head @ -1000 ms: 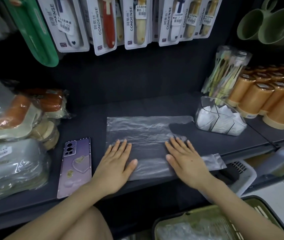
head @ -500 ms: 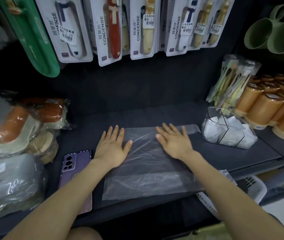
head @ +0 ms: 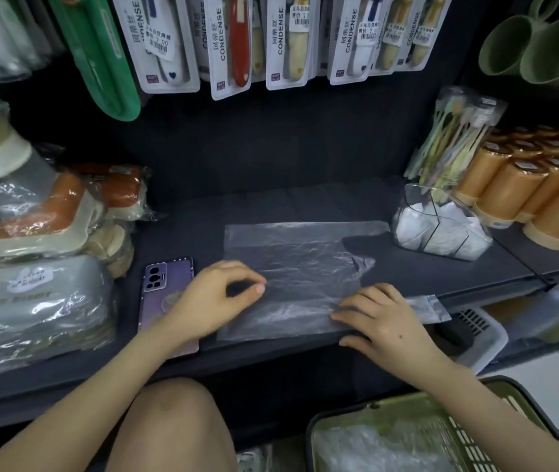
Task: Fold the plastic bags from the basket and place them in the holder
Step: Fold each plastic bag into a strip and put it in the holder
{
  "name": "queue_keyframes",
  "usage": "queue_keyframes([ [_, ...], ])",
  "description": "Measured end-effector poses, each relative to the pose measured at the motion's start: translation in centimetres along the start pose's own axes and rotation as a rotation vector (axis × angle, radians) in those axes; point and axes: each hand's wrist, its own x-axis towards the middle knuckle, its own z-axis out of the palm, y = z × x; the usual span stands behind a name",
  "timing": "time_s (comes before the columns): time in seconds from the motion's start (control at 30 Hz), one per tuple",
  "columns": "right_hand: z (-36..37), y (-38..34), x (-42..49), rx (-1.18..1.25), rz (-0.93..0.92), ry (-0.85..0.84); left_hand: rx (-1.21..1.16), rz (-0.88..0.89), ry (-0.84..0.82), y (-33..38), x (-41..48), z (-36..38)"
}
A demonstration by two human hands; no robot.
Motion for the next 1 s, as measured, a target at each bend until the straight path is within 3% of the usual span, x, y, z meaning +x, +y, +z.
queue_keyframes([
  [0.1, -0.7, -1.1, -0.4, -0.009, -0.025, 0.147, -0.105, -0.001, -0.05, 0.6, -2.8, 0.0],
  [0.17, -1.8, -1.8, -0.9, 0.038, 0.039, 0.148, -0.173, -0.044, -0.103, 0.8, -4.0, -0.1],
  [0.37, -7.0, -2.7, 0.1, 0.45, 0.502, -0.184, -0.474, -0.132, -0.117, 0.7, -5.3, -0.6],
  [0.5, -9.2, -1.0, 3.2, 0.62, 0.57, -0.346, -0.657, -0.371, -0.006, -0.4, -4.1, -0.2],
  [0.63, -8.4, 1.6, 7.1, 0.559, 0.574, -0.408, -0.422, -0.377, 0.065, 1.9, -2.5, 0.1],
  [0.77, -5.7, 4.1, 10.4, 0.551, 0.575, -0.448, 0.082, -0.502, 0.16, 1.3, 0.1, 0.7],
  [1.0, -1.1, 6.0, 12.4, 0.441, 0.652, -0.509, 0.208, -0.557, 0.215, -0.1, 2.3, 1.1],
])
